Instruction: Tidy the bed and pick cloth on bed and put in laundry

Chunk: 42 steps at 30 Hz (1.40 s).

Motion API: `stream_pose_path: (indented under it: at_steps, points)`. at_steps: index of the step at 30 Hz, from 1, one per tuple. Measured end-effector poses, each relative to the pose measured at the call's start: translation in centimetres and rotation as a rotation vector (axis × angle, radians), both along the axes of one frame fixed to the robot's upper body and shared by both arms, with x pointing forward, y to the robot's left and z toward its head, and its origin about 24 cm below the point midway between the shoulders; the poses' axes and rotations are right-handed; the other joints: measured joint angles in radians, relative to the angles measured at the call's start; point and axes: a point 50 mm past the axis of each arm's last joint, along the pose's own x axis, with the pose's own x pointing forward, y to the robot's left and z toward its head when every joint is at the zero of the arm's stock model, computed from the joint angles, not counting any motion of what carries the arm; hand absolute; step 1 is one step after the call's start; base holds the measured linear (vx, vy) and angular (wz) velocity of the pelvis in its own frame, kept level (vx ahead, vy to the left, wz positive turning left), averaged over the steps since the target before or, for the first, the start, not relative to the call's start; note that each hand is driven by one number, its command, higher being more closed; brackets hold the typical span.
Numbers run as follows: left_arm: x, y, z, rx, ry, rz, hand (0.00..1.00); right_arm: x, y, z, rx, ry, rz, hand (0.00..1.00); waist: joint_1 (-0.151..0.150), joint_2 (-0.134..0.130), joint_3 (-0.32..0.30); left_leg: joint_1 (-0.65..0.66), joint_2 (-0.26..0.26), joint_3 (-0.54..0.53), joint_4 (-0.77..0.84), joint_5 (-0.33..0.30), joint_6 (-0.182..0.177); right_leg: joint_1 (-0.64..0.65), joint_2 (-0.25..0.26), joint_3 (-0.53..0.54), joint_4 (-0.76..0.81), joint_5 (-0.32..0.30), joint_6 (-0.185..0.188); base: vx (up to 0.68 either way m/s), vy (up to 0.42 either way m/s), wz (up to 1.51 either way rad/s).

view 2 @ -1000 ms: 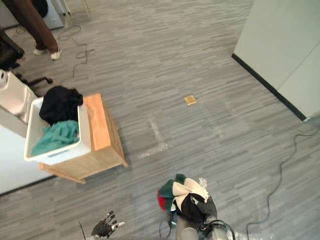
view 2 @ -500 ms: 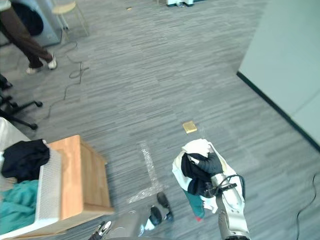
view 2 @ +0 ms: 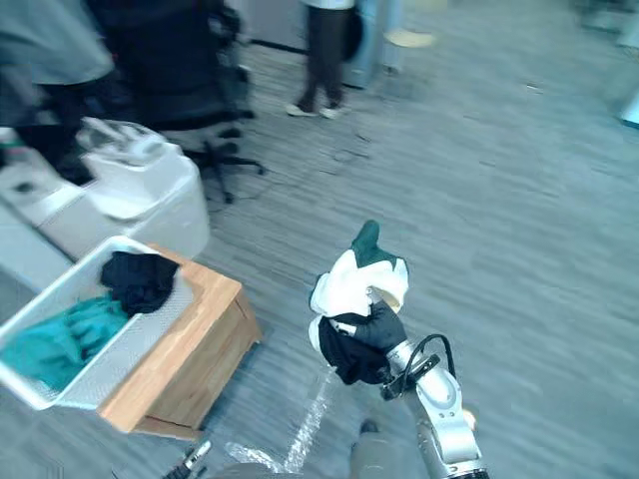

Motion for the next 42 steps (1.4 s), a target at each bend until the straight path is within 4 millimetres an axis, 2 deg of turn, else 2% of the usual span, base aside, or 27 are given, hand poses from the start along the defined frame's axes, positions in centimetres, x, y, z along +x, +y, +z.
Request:
stream_pose_path:
  at_steps: [1,2,4,6,7,9,10,11,14,16,18,20,23,24,25,26,27,28,29,32,33,34,36,37,38,41,42]
  points:
    - [-0.5,-0.7,-0.1,-0.02,0.009,0.01,0.0,-0.1,0.2,0.6,0.002,-0.023,-0.001,1.0,0.003,0.014,0.003,-0.056,0.056,0.122,0.088,0.036,-0.059,0.068,-0.005,-0.084,-0.056,0.001,-0.012,0.22,-0.267,1.85]
    - [-0.8,-0.9,-0.2,-0.027,0.015,0.011,0.0,0.0,0.2,0.7,0.004,-0.027,-0.009,1.0,0.004,0.014,0.003,-0.075,0.077,0.175,0.121,0.041,-0.071,0.095,-0.008,-0.116,-0.076,-0.001,-0.018,0.2,-0.267,1.66]
    - [-1.5,-1.0,-0.3,-0.037,0.027,0.001,0.0,0.3,0.1,0.9,0.008,-0.026,-0.04,1.0,0.036,0.003,0.002,-0.105,0.113,0.352,0.141,0.031,-0.053,0.17,-0.035,-0.204,-0.121,-0.011,-0.026,0.09,-0.137,1.27]
    - [-1.9,-1.1,-0.4,-0.04,0.026,-0.006,0.0,0.6,-0.2,1.0,0.008,-0.025,-0.078,1.0,0.031,0.001,0.003,-0.111,0.113,0.493,0.055,0.027,-0.041,0.212,-0.064,-0.294,-0.135,-0.023,-0.009,0.06,-0.068,1.16]
    - [-2.0,-1.1,-0.5,-0.038,0.028,-0.005,0.0,0.7,-0.4,1.0,0.009,-0.023,-0.096,1.0,0.031,0.004,0.001,-0.11,0.112,0.547,-0.006,0.037,-0.026,0.228,-0.071,-0.326,-0.136,-0.025,0.006,0.09,0.019,1.04]
    - [-2.6,-1.5,-0.6,-0.045,0.039,-0.018,0.0,0.9,-1.1,0.9,-0.004,-0.002,-0.159,1.0,0.018,0.025,-0.018,-0.094,0.094,0.64,-0.177,0.145,0.096,0.257,-0.078,-0.404,-0.106,-0.049,0.042,0.14,0.079,1.08]
    - [-2.6,-1.5,-0.7,-0.046,0.041,-0.026,0.0,1.0,-1.2,0.8,-0.013,0.008,-0.175,1.0,0.022,0.018,-0.027,-0.087,0.067,0.633,-0.206,0.154,0.103,0.262,-0.094,-0.414,-0.1,-0.054,0.051,0.19,0.173,0.87]
    - [-2.8,-1.0,-0.6,-0.04,0.03,-0.037,0.0,1.1,-1.0,0.7,-0.02,0.012,-0.201,1.0,0.034,-0.011,-0.049,-0.076,0.009,0.607,-0.269,0.169,0.119,0.258,-0.127,-0.433,-0.09,-0.059,0.066,0.17,0.156,0.63]
    - [-2.7,-0.3,-0.5,-0.009,0.04,-0.086,0.0,1.3,-1.0,0.8,-0.016,0.007,-0.255,1.0,0.029,-0.036,-0.052,-0.065,-0.06,0.544,-0.325,0.175,0.131,0.238,-0.186,-0.42,0.023,-0.08,0.083,0.16,0.129,0.83]
    - [-2.5,0.4,-0.5,0.033,0.057,-0.171,0.0,1.4,-1.7,0.7,-0.005,0.017,-0.352,1.0,0.003,-0.048,-0.046,-0.024,-0.108,0.434,-0.371,0.182,0.15,0.106,-0.261,-0.265,0.4,-0.095,-0.007,0.17,0.142,1.26]
    - [-2.3,1.7,-0.3,0.098,0.072,-0.252,0.0,1.3,-1.9,0.4,0.038,0.033,-0.427,1.0,-0.032,-0.077,-0.039,0.009,-0.13,0.346,-0.385,0.186,0.152,0.038,-0.217,-0.116,0.557,-0.141,0.009,0.23,0.05,1.59]
    - [-2.2,2.4,-0.2,0.138,0.085,-0.287,0.0,1.0,-2.3,0.3,0.062,0.041,-0.481,1.0,-0.041,-0.099,-0.044,0.039,-0.139,0.28,-0.405,0.185,0.151,-0.009,-0.169,-0.056,0.564,-0.183,0.002,0.19,-0.006,1.24]
    - [-1.3,2.6,-0.2,0.155,0.086,-0.346,0.0,0.4,-4.0,1.3,0.092,0.0,-0.561,1.0,-0.059,-0.104,-0.051,0.059,-0.137,0.192,-0.437,0.179,0.132,-0.064,-0.094,-0.049,0.367,-0.211,-0.013,0.19,-0.029,0.85]
    - [-1.0,2.6,-0.2,0.152,0.091,-0.354,0.0,0.3,-5.0,2.1,0.127,-0.023,-0.595,1.0,-0.065,-0.099,-0.056,0.066,-0.132,0.173,-0.451,0.184,0.123,-0.073,-0.054,-0.024,0.21,-0.204,-0.011,0.19,-0.051,0.47]
    - [-1.0,2.5,-0.2,0.152,0.091,-0.356,0.0,0.3,-5.7,2.5,0.155,-0.037,-0.621,1.0,-0.072,-0.095,-0.061,0.069,-0.125,0.163,-0.448,0.189,0.119,-0.069,-0.024,0.002,0.087,-0.166,-0.008,0.27,-0.071,0.47]
    - [-0.9,2.5,-0.3,0.153,0.095,-0.355,0.0,0.3,-6.5,2.8,0.181,-0.044,-0.644,1.0,-0.081,-0.087,-0.063,0.073,-0.115,0.162,-0.443,0.188,0.11,-0.062,0.004,0.025,0.0,-0.082,-0.01,0.31,-0.077,0.34]
    - [-1.0,2.5,-0.3,0.161,0.103,-0.358,0.0,0.2,-7.5,3.3,0.22,-0.058,-0.675,1.0,-0.083,-0.087,-0.067,0.085,-0.103,0.177,-0.44,0.173,0.078,-0.034,0.034,0.044,-0.117,0.068,-0.02,0.3,-0.08,0.08]
    - [-1.3,2.8,-0.3,0.17,0.116,-0.351,0.0,0.3,-7.9,3.7,0.239,-0.073,-0.679,1.0,-0.079,-0.098,-0.076,0.094,-0.098,0.198,-0.437,0.158,0.053,-0.018,0.041,0.044,-0.152,0.127,-0.038,0.31,-0.087,-0.27]
    - [-1.5,2.4,-0.4,0.16,0.119,-0.339,0.0,0.6,-8.0,4.2,0.266,-0.093,-0.663,1.0,-0.079,-0.08,-0.076,0.105,-0.076,0.236,-0.428,0.144,-0.001,0.007,0.06,0.047,-0.184,0.152,-0.058,0.19,-0.056,-0.39]
    - [-1.6,1.7,-0.5,0.151,0.107,-0.268,0.0,0.5,-7.5,5.2,0.3,-0.132,-0.606,1.0,-0.082,-0.047,-0.073,0.134,-0.051,0.344,-0.39,0.14,-0.012,0.086,0.086,0.067,-0.266,0.15,-0.059,0.2,-0.069,-0.31]
    - [-1.6,1.7,-0.5,0.152,0.105,-0.261,0.0,0.5,-7.4,5.3,0.3,-0.135,-0.598,1.0,-0.081,-0.049,-0.072,0.132,-0.048,0.349,-0.371,0.138,-0.013,0.094,0.085,0.068,-0.272,0.15,-0.06,0.11,-0.077,-0.15]
    - [-1.5,1.8,-0.5,0.153,0.096,-0.243,0.0,0.4,-6.9,5.7,0.298,-0.155,-0.56,1.0,-0.077,-0.057,-0.069,0.098,-0.027,0.373,-0.242,0.116,-0.041,0.127,0.08,0.068,-0.287,0.128,-0.062,0.08,-0.118,0.01]
    - [-1.4,1.8,-0.4,0.155,0.088,-0.225,0.0,0.3,-5.4,7.1,0.293,-0.217,-0.472,1.0,-0.076,-0.055,-0.066,-0.019,0.053,0.394,0.069,0.105,-0.035,0.149,0.085,0.067,-0.284,0.095,-0.063,0.04,-0.126,-0.03]
    - [-1.4,1.5,-0.4,0.144,0.083,-0.219,0.0,0.4,-4.4,8.3,0.26,-0.279,-0.406,1.0,-0.068,-0.044,-0.061,-0.099,0.127,0.412,0.263,0.108,-0.039,0.169,0.102,0.071,-0.286,0.085,-0.075,0.04,-0.061,-0.31]
    - [-1.4,1.3,-0.5,0.132,0.085,-0.211,0.0,0.8,-3.5,9.2,0.234,-0.325,-0.355,1.0,-0.051,-0.037,-0.064,-0.122,0.181,0.443,0.31,0.086,-0.008,0.181,0.105,0.09,-0.285,0.079,-0.081,0.07,-0.036,-0.39]
    - [-1.0,1.3,-0.4,0.118,0.062,-0.22,0.0,2.3,-2.0,11.5,0.187,-0.423,-0.275,1.0,-0.04,-0.041,-0.064,-0.137,0.212,0.461,0.165,0.076,0.003,0.195,0.071,0.115,-0.283,0.077,-0.082,0.08,0.036,-0.3]
    - [-1.0,1.2,-0.4,0.106,0.054,-0.227,0.0,2.9,-1.5,12.4,0.16,-0.458,-0.248,1.0,-0.039,-0.041,-0.064,-0.124,0.208,0.477,0.033,0.091,-0.013,0.209,0.051,0.113,-0.282,0.075,-0.074,0.09,0.113,0.02]
